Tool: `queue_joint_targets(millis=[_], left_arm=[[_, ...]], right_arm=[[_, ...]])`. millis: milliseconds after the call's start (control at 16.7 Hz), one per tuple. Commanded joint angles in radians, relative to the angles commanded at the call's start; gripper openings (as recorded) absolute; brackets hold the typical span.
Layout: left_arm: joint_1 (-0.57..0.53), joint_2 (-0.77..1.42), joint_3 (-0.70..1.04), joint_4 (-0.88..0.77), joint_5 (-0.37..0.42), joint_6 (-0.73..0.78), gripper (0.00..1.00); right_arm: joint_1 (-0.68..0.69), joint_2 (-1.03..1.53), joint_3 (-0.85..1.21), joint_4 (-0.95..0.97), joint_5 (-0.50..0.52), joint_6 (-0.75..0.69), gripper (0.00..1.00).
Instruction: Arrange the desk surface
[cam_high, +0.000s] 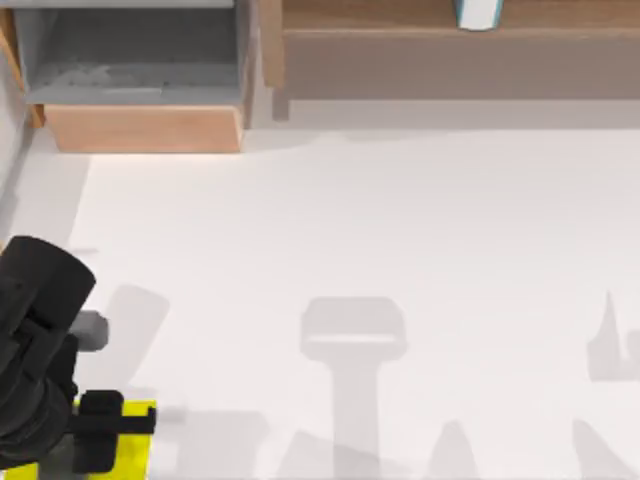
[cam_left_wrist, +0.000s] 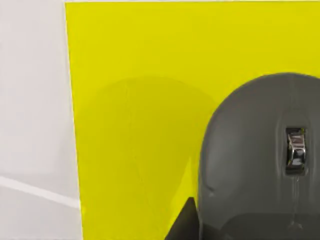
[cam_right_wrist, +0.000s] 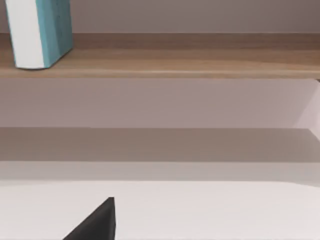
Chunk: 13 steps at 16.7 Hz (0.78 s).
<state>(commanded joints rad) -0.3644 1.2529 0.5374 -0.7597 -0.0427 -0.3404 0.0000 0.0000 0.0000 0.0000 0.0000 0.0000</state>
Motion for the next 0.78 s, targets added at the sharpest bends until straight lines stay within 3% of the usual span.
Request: queue_joint_targets(millis=[780], left_arm=[[0.000, 0.000, 0.000, 0.000, 0.000, 0.000, 0.98]], right_arm=[[0.000, 0.000, 0.000, 0.000, 0.000, 0.000, 1.00]])
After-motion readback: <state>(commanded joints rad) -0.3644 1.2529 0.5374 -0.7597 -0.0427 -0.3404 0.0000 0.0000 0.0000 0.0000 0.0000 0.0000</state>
